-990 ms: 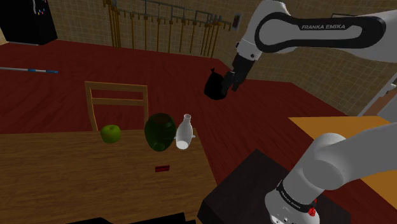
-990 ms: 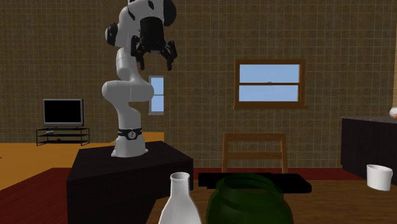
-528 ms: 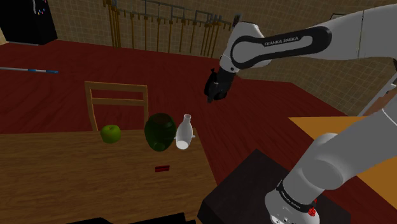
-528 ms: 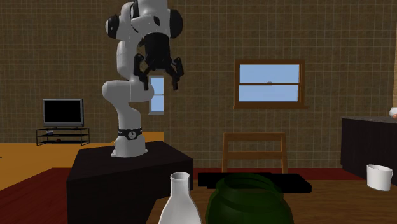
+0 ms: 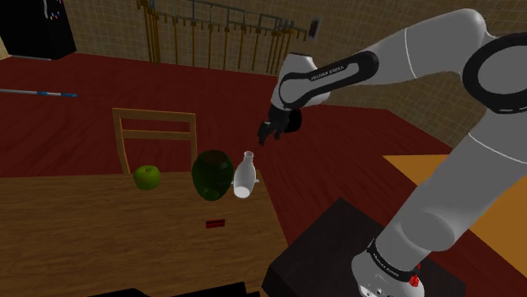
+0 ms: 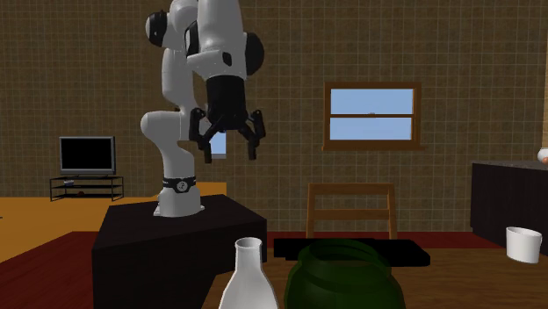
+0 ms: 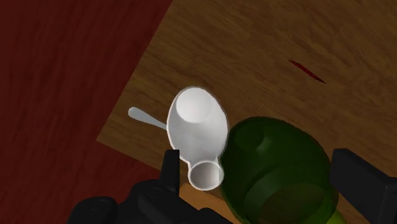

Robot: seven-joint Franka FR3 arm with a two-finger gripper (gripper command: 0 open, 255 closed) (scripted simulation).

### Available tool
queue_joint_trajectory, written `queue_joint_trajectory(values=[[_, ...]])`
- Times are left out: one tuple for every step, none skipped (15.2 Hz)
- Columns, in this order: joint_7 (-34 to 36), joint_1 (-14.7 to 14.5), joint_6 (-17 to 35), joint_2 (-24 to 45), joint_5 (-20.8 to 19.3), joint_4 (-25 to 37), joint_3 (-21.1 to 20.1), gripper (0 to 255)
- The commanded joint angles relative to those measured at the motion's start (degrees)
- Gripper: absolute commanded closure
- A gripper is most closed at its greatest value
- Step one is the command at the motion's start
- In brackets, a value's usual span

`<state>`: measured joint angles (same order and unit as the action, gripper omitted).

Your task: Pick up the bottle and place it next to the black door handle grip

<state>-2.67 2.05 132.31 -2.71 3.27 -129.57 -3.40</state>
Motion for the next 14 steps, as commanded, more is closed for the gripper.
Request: queue_joint_trajectory(values=[[0.2, 0.1, 2.1, 4.7, -0.5, 2.3, 0.0, 0], [0.3, 0.1, 3.0, 6.9, -0.7, 3.5, 0.1, 0], [0.4, 0.1, 3.8, 9.1, -1.0, 4.8, 0.1, 0], [0.5, 0.1, 4.6, 11.4, -1.3, 6.1, 0.2, 0], [0.7, 0.1, 5.2, 13.6, -1.5, 7.5, 0.3, 0], [0.8, 0.0, 5.8, 15.8, -1.8, 9.0, 0.3, 0], [0.9, 0.0, 6.4, 18.1, -2.0, 10.6, 0.4, 0], [1.0, -0.1, 6.9, 20.3, -2.3, 12.2, 0.5, 0], [1.1, -0.1, 7.3, 22.6, -2.5, 14.0, 0.7, 0], [1.2, -0.2, 7.6, 24.8, -2.7, 15.7, 0.8, 0], [1.2, -0.2, 7.6, 25.0, -2.7, 15.9, 0.8, 0], [1.2, -0.2, 8.2, 25.6, -2.8, 15.9, 0.8, 0], [1.3, -0.3, 8.8, 26.1, -2.8, 15.9, 0.8, 0], [1.3, -0.3, 9.3, 26.7, -2.8, 15.9, 0.8, 0]])
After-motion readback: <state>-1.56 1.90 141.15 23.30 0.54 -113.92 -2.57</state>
